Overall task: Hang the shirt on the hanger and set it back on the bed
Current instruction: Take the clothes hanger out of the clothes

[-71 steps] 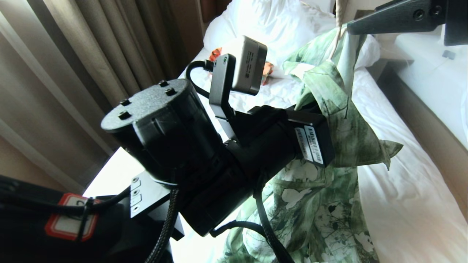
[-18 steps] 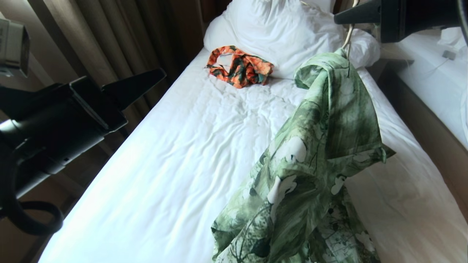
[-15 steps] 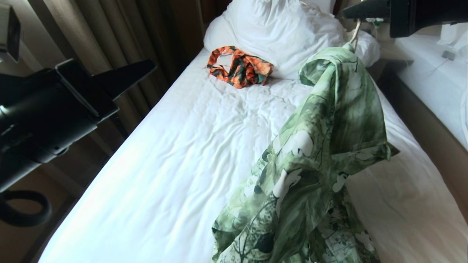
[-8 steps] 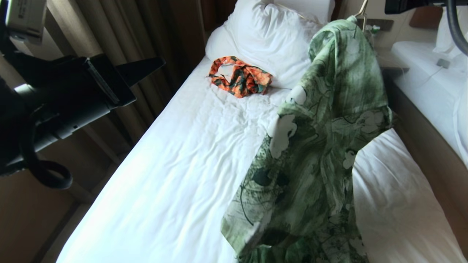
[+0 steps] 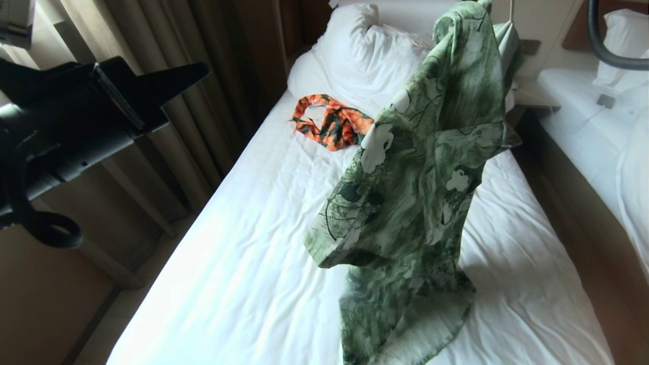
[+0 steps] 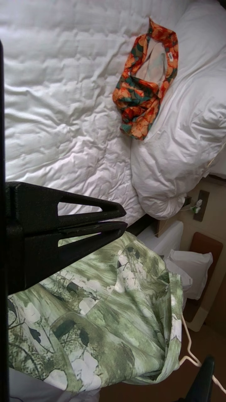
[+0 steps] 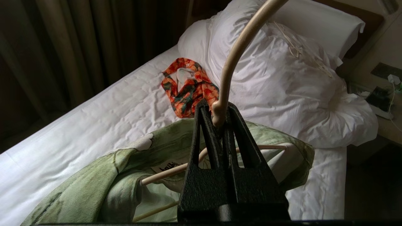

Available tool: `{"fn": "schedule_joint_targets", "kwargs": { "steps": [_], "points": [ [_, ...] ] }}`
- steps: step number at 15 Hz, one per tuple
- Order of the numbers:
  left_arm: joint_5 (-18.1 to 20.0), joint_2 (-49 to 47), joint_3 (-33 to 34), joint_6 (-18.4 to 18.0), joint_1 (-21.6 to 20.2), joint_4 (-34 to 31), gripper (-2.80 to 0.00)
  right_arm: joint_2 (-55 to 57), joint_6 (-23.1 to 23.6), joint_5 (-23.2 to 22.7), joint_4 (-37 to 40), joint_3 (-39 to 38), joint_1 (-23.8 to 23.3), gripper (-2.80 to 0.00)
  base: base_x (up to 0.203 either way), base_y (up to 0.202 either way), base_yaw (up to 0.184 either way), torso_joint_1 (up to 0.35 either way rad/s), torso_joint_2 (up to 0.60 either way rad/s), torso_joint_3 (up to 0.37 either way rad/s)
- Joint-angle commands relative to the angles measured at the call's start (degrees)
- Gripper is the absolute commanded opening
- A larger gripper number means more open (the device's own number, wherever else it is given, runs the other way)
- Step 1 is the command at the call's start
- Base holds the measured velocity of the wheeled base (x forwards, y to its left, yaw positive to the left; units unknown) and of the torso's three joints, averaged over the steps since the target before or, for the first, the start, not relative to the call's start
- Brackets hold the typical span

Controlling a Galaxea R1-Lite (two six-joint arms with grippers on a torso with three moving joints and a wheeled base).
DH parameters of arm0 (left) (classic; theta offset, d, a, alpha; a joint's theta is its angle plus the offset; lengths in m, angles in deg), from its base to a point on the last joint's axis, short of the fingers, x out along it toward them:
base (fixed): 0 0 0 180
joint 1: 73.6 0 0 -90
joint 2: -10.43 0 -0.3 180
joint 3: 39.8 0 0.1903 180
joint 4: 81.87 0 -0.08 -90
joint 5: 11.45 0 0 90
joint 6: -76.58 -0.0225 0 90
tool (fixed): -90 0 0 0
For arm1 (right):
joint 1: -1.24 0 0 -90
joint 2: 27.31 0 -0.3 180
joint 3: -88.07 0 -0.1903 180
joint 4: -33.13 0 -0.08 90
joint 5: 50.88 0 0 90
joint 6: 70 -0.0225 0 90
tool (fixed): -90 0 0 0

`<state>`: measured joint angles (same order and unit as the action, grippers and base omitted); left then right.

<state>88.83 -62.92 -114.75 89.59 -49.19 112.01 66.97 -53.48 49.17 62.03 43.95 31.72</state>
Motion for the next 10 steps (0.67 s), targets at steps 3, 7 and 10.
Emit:
{"fn": "schedule_joint_targets", "kwargs": {
  "steps": [3, 7, 10],
  "points": [
    [0.01, 0.75, 0.0, 0.09, 0.02, 0.36, -2.8, -0.77, -0.06, 3.62, 0.05, -1.38, -0.15, -2.8, 0.0, 0.0, 0.0, 0.228, -0.6, -0.371],
    [-0.17, 1.11, 0.09, 0.18, -0.07, 0.45, -2.8, -1.56, -0.08, 4.37, -1.16, -4.41, -0.51, -2.8, 0.0, 0.0, 0.0, 0.187, -0.46, -0.278],
    [-0.17, 1.22, 0.15, 0.18, -0.07, 0.54, -2.8, -1.66, -0.02, 4.46, -3.09, -6.16, -0.69, -2.8, 0.0, 0.0, 0.0, 0.158, -0.37, -0.219]
  ]
}}
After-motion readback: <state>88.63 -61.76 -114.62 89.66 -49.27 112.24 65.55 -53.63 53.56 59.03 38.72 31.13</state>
